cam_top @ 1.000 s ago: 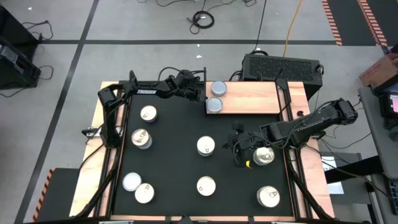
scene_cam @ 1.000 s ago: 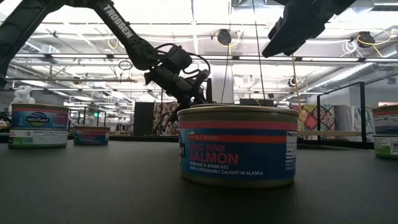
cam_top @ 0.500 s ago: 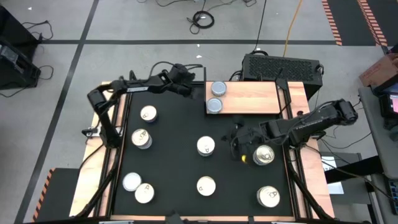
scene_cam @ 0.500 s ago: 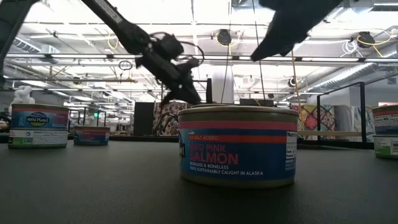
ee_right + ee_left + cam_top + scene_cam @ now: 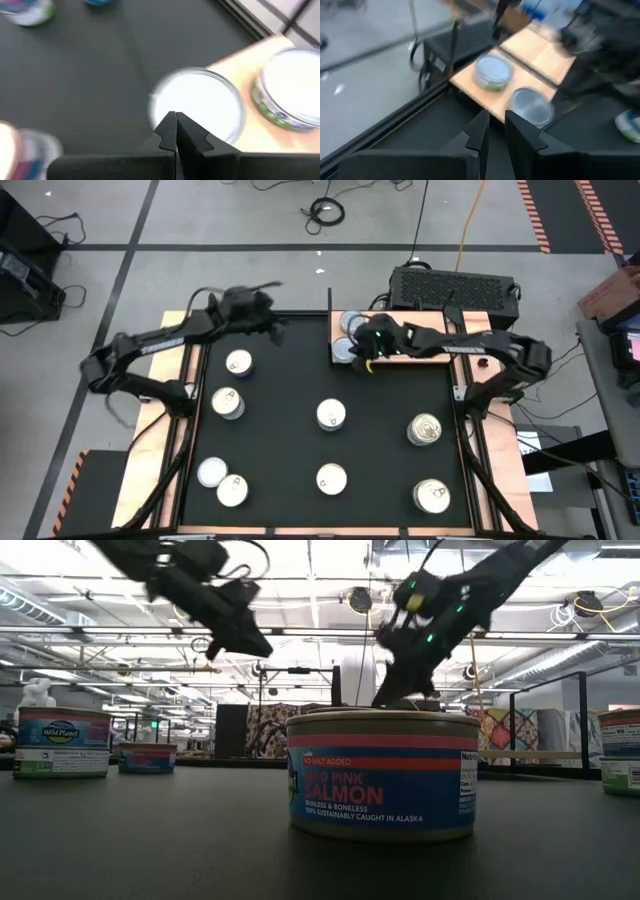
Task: Stack canned seafood by type on shelf
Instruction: Put the green can on the shelf
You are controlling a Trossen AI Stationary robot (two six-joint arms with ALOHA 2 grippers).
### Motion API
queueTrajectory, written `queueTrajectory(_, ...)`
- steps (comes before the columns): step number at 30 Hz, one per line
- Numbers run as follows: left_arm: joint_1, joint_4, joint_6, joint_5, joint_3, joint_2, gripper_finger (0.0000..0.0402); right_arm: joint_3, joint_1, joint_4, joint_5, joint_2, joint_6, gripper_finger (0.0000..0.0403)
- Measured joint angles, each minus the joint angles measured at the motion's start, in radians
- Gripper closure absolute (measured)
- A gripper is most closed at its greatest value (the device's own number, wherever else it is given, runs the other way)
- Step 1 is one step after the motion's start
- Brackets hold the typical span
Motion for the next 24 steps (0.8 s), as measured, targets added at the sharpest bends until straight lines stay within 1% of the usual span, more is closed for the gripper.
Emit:
queueTrajectory(3, -0.053, 0.193, -0.027, 0.014, -0.175, -0.099, 0.0338, 0.043, -0.038, 0.003, 0.002, 0.071, -0.011, 0.0403)
queueTrajectory(5, -0.100, 0.317, -0.045, 0.015, -0.269, -0.148, 0.0338, 0.070, -0.050, 0.005, 0.000, 0.109, -0.016, 0.0403)
queueTrajectory(6, -0.124, 0.382, -0.052, 0.016, -0.304, -0.166, 0.0338, 0.081, -0.051, 0.005, -0.001, 0.128, -0.017, 0.0403)
queueTrajectory(8, -0.168, 0.450, -0.059, 0.020, -0.347, -0.194, 0.0338, 0.100, -0.052, 0.004, -0.002, 0.157, -0.021, 0.0403)
queueTrajectory(13, -0.235, 0.473, -0.046, 0.020, -0.356, -0.204, 0.0338, 0.111, -0.048, 0.000, -0.004, 0.179, -0.014, 0.0403)
queueTrajectory(19, -0.244, 0.473, -0.023, 0.019, -0.356, -0.205, 0.0338, 0.114, -0.048, -0.047, -0.001, 0.178, -0.002, 0.0403)
queueTrajectory(24, -0.244, 0.472, -0.023, 0.019, -0.356, -0.204, 0.0338, 0.115, -0.048, -0.085, 0.065, 0.176, 0.014, 0.0403)
